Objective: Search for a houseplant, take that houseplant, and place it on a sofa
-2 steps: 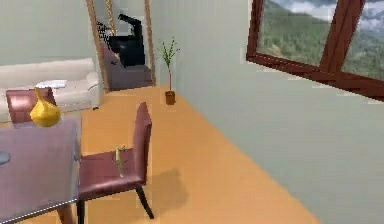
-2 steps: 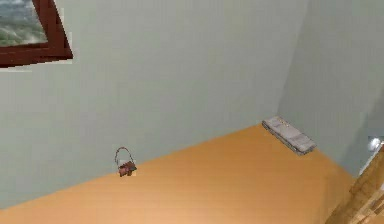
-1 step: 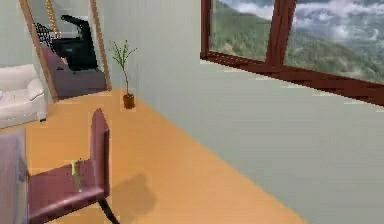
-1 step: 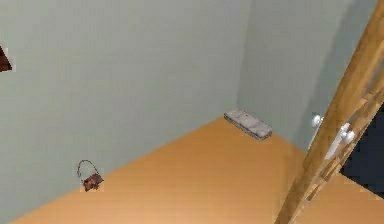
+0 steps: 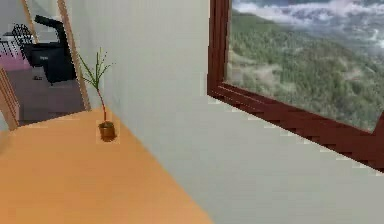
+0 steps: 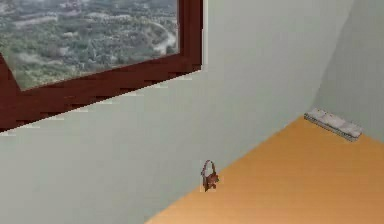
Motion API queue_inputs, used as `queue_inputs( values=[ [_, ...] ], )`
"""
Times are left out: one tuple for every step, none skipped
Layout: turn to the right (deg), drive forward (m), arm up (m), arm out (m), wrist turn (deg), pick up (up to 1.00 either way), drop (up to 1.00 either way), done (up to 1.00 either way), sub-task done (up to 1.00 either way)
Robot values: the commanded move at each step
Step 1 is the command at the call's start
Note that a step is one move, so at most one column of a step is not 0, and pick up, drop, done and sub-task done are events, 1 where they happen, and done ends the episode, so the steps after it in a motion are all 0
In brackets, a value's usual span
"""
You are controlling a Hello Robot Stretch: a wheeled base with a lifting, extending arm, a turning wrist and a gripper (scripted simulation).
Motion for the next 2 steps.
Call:
queue_inputs(
  values=[
    [-33.0, 0.00, 0.00, 0.00, 0.0, 0.00, 0.00, 0.00, 0.00],
    [0.0, 1.00, 0.00, 0.00, 0.0, 0.00, 0.00, 0.00, 0.00]
  ],
)
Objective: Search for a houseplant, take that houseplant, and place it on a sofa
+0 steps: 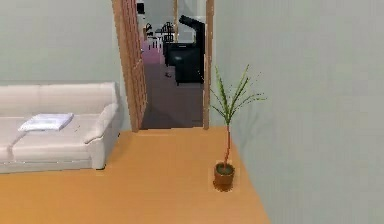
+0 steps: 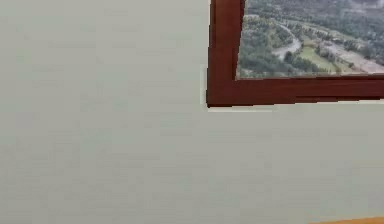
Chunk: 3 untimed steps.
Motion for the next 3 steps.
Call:
queue_inputs(
  values=[
    [-6.0, 0.00, 0.00, 0.00, 0.0, 0.00, 0.00, 0.00, 0.00],
    [0.0, 1.00, 0.00, 0.00, 0.0, 0.00, 0.00, 0.00, 0.00],
    [-6.0, 0.00, 0.00, 0.00, 0.0, 0.00, 0.00, 0.00, 0.00]
  ],
)
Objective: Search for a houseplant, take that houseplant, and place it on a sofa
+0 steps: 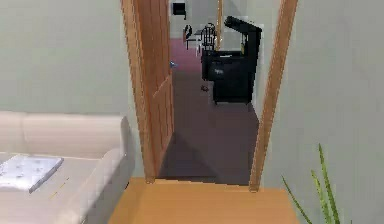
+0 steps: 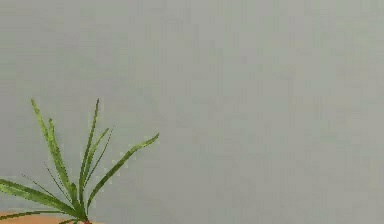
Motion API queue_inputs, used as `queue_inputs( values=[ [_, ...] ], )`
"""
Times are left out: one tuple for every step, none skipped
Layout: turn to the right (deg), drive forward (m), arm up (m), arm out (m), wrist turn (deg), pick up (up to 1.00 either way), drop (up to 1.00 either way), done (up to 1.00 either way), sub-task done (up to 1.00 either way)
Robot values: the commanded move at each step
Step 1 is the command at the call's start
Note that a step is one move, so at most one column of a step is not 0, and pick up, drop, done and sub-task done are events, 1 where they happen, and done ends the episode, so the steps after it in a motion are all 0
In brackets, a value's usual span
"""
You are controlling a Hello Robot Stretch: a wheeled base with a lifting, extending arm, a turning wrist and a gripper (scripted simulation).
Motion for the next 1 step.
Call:
queue_inputs(
  values=[
    [0.0, 0.40, 0.00, 0.00, 0.0, 0.00, 0.00, 0.00, 0.00]
  ],
)
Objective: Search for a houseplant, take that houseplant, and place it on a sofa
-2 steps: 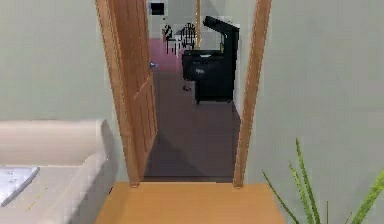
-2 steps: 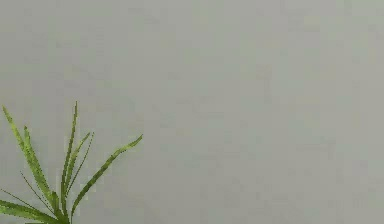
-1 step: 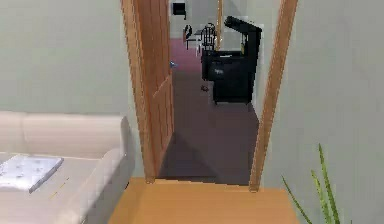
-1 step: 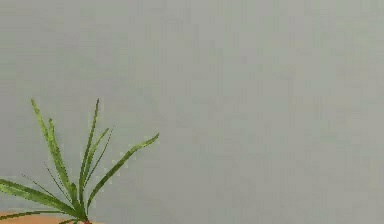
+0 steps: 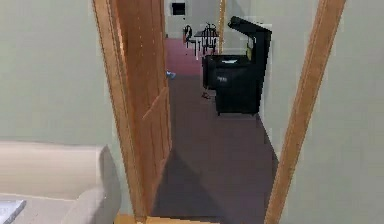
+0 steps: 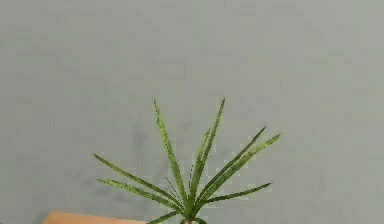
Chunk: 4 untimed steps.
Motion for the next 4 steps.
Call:
queue_inputs(
  values=[
    [3.0, 0.00, 0.00, 0.00, 0.0, 0.00, 0.00, 0.00, 0.00],
    [-45.0, 0.00, 0.00, 0.00, 0.0, 0.00, 0.00, 0.00, 0.00],
    [-42.0, 0.00, 0.00, 0.00, 0.0, 0.00, 0.00, 0.00, 0.00],
    [0.0, 0.05, 0.00, 0.00, 0.0, 0.00, 0.00, 0.00, 0.00]
  ],
)
